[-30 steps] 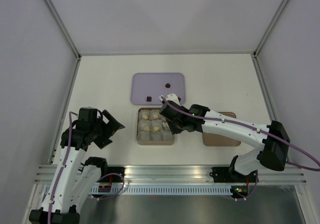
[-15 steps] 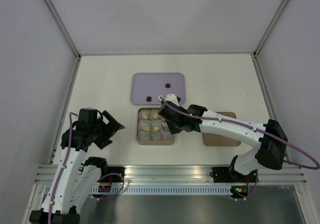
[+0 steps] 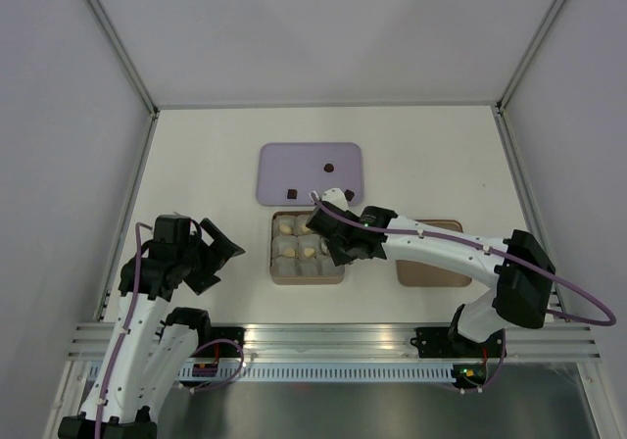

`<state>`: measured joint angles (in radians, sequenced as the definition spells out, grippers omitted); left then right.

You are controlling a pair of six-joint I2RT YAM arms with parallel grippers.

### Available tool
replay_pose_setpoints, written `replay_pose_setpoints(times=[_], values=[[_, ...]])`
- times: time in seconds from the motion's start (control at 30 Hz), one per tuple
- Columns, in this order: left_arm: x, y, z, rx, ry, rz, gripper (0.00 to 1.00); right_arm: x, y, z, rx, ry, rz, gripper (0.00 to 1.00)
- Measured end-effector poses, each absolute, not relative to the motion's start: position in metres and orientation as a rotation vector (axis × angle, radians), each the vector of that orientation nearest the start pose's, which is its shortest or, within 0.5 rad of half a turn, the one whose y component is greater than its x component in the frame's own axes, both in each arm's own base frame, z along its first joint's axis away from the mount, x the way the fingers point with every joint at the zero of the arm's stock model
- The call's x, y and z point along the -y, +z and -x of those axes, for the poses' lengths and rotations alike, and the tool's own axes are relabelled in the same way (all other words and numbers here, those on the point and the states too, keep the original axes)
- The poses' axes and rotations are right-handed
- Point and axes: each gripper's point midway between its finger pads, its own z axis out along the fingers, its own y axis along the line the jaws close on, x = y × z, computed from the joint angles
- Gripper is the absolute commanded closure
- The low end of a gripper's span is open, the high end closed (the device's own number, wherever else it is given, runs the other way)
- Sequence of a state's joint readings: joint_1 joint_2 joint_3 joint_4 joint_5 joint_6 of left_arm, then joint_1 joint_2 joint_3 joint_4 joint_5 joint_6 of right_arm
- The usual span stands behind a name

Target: Pack the chocolate

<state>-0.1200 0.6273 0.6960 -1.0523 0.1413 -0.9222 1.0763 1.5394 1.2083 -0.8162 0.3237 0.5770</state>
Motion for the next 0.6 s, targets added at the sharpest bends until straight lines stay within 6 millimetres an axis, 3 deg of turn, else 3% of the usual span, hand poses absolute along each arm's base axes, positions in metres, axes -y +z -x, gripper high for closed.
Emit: replay_pose_setpoints(times=[0.2,0.33,0.6], values=[[0.0763,0.1289,-0.1523,-2.457,-0.56,0.981,0.01,-0.2771,0.1092,-0.1876,-2.571,0.109,0.562,0.87],[0.0763,0.1289,-0.1523,-2.457,-0.56,0.981,0.0,-0.2775,0.1077,-0.1868,-2.573,0.105,0.567,0.77],[0.0763,0.1289,-0.1524,-2.457,-0.561,0.981,0.0,-0.2773,0.1071,-0.1875,-2.571,0.09,0.567,0.69]])
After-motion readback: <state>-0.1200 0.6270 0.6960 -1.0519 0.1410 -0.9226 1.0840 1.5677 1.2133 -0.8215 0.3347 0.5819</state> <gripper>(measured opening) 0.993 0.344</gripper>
